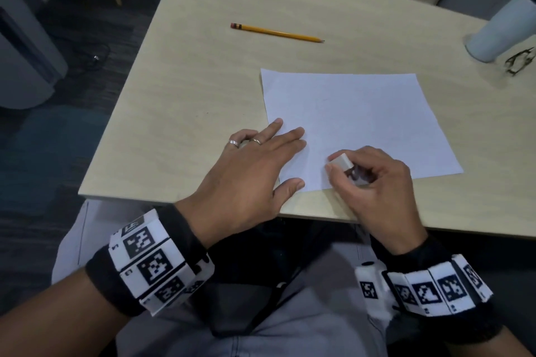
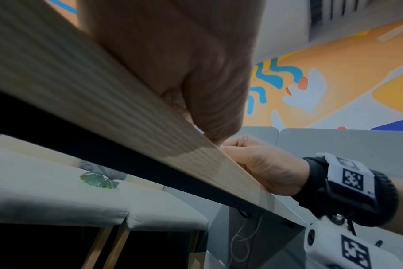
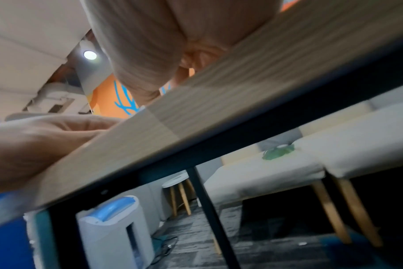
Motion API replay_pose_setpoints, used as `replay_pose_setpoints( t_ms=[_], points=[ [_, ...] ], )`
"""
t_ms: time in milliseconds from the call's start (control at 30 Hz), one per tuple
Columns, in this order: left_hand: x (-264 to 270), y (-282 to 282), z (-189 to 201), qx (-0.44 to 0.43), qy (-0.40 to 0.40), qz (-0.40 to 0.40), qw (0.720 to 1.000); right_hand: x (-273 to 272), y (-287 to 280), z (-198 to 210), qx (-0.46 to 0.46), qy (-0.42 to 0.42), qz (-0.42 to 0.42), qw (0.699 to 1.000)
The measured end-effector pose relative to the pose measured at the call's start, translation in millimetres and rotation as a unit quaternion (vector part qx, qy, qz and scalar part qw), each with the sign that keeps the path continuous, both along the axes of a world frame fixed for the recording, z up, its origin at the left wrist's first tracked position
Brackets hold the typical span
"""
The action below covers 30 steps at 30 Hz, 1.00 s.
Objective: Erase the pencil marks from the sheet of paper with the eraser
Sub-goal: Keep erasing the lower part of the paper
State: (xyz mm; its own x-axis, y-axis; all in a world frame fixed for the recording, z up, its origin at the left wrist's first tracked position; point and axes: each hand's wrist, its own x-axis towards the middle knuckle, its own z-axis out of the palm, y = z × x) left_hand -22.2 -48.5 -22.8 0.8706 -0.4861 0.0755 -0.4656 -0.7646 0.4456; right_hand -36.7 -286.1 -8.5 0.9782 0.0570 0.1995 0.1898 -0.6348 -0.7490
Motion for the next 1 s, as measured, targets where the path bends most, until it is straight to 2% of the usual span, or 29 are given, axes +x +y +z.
replay_pose_setpoints(
  t_ms=[67,200,300,400,567,767,900,1000],
  points=[
    [0.1,-0.4,-0.1,0.005,-0.001,-0.001,1.0,-2.1,6.3,5.1,0.024,0.016,0.01,1.0],
    [-0.8,-1.8,-1.7,0.005,-0.012,0.001,1.0,-4.3,31.0,2.7,-0.058,0.001,0.077,0.995],
    [0.2,-0.8,-0.9,0.01,-0.005,-0.004,1.0,1.7,15.1,3.0,-0.04,0.0,0.045,0.998],
    [-0.6,0.0,-0.1,0.013,0.0,-0.005,1.0,0.0,2.9,5.8,0.042,0.014,-0.013,0.999],
    [-1.3,-2.3,0.4,0.008,0.0,-0.003,1.0,-7.1,31.4,7.3,0.009,-0.001,0.041,0.999],
    [-0.2,-0.8,0.1,0.012,0.005,-0.007,1.0,2.5,3.7,11.9,0.03,0.016,-0.017,0.999],
    [-1.7,-2.2,-1.1,0.007,-0.004,-0.001,1.0,-9.0,34.3,8.5,0.018,0.007,0.05,0.999],
    [-1.2,-2.1,-0.9,0.004,0.002,-0.002,1.0,-3.7,20.5,5.0,0.043,0.038,0.025,0.998]
  ],
)
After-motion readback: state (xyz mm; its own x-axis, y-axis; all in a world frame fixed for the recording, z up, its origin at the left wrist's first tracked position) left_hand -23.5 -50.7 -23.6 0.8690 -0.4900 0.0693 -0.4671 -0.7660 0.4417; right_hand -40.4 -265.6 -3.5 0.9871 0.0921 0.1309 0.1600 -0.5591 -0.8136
